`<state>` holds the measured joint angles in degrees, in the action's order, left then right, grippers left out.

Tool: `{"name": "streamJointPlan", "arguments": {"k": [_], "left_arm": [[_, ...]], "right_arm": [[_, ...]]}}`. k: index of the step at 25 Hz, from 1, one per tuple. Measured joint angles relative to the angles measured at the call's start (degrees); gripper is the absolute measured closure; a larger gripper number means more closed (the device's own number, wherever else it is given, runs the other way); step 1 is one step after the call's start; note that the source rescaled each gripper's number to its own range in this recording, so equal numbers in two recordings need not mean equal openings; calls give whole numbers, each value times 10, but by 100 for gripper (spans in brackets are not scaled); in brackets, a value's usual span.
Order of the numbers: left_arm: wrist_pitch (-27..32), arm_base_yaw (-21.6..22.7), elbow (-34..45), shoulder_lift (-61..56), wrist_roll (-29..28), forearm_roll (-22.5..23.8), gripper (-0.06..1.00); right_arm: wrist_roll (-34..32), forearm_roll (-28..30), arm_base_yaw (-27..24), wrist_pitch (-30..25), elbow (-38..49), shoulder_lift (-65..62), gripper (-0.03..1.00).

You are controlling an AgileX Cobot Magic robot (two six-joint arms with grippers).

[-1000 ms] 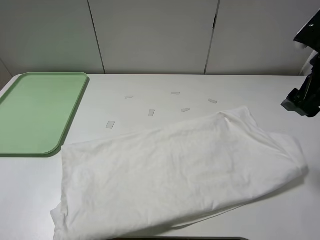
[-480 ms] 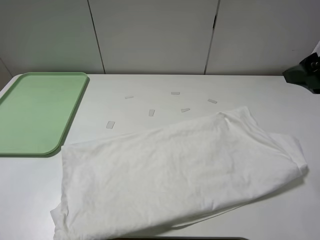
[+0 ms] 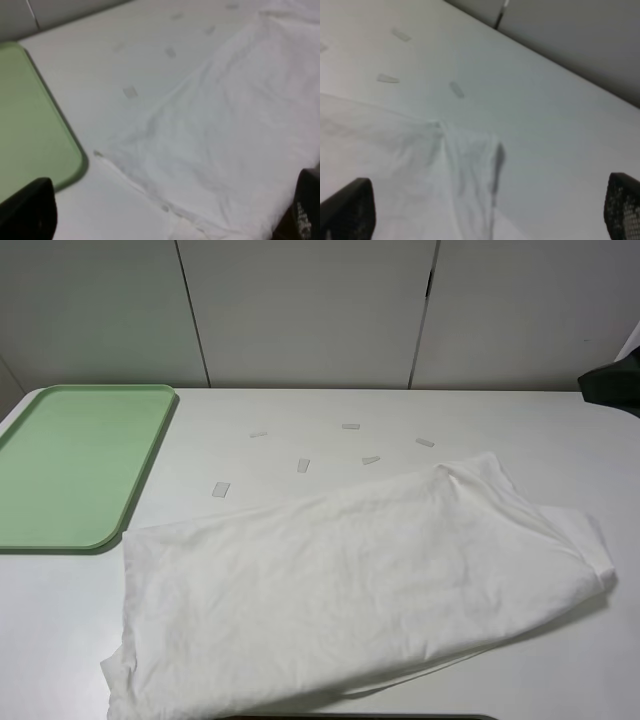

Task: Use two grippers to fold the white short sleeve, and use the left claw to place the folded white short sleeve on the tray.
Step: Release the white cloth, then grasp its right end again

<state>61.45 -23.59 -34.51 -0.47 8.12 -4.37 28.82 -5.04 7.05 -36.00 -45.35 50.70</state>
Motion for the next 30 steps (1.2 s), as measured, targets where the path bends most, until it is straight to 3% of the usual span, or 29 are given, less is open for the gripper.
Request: {"name": "streamJointPlan", "arguments": {"k": [5, 19, 23, 27, 30], "left_arm": [[-17, 0, 53, 0, 0, -10, 0], [-11, 2, 64, 0, 0, -6, 0], [-11, 44, 64, 0, 0, -6, 0], [-11, 140, 64, 0, 0, -6, 0], [-11, 171, 64, 0, 0, -6, 0]], "right_arm": [[0, -24, 0, -8, 0, 0, -3], [-10, -78, 0, -16, 1, 0, -3], [-38, -105, 0, -26, 1, 0, -3], [-63, -111, 0, -48, 1, 0, -3], [-79, -114, 0, -60, 1, 0, -3]]}}
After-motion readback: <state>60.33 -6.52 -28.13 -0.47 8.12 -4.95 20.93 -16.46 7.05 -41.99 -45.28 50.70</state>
